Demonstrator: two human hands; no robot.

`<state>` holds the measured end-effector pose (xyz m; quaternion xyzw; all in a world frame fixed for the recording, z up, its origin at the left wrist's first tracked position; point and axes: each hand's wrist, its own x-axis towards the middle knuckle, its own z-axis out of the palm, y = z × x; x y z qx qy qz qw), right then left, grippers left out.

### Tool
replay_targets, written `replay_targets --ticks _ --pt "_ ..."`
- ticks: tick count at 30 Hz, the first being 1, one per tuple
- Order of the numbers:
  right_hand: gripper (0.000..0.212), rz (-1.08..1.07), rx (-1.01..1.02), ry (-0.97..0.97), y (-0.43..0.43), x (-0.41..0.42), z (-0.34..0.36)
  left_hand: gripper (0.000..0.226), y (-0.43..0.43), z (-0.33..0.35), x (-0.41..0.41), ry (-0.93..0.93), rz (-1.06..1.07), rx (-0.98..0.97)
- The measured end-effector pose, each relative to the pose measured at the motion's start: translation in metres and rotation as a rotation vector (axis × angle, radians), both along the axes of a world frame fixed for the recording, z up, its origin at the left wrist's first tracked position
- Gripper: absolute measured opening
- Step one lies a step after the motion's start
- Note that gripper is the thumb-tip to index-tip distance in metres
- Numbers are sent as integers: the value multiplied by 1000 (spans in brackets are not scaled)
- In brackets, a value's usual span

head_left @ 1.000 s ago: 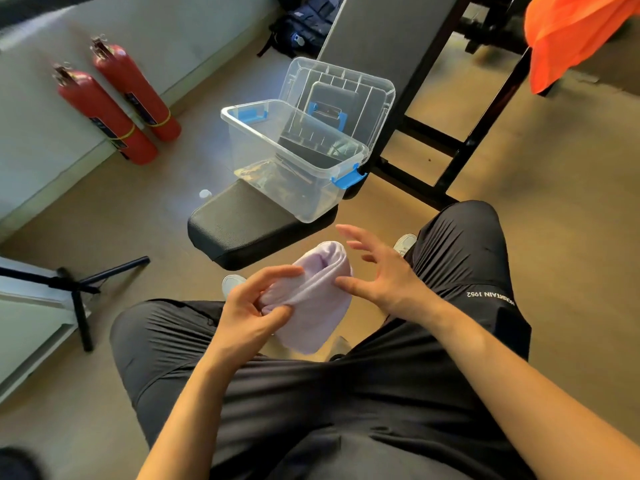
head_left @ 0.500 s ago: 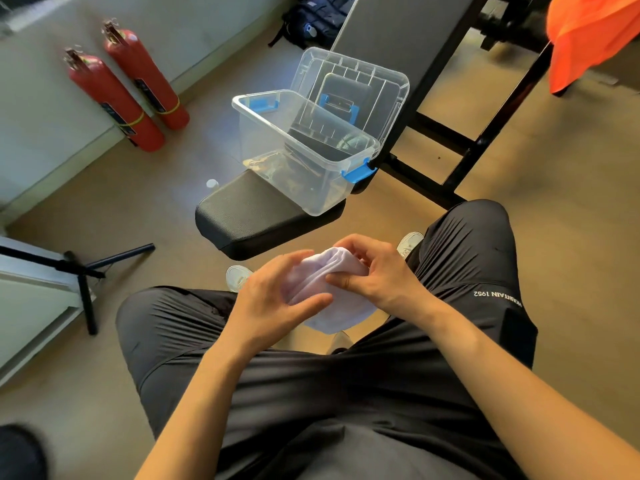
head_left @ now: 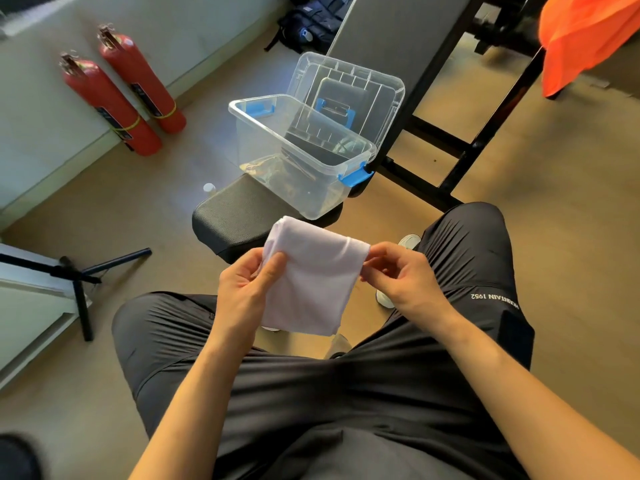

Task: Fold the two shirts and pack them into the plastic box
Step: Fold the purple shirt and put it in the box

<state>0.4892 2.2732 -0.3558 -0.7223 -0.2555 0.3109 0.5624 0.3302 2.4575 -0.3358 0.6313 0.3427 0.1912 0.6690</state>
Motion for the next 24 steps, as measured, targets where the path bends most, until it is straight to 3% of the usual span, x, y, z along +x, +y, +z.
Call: replay_targets --ticks 5,10,13,16,24 --pt "47 -68 -63 -209 1 14 11 12 -2 6 3 69 -186 92" --pt "72 224 -35 -253 13 18 32 20 -3 8 9 105 -369 253" --pt "50 325 14 -152 20 13 36 21 -6 10 11 109 -416 336" --pt "30 288 86 -75 21 12 37 32 -7 10 9 107 -446 310" --pt "34 121 91 12 8 24 36 33 -1 11 -8 129 -505 379"
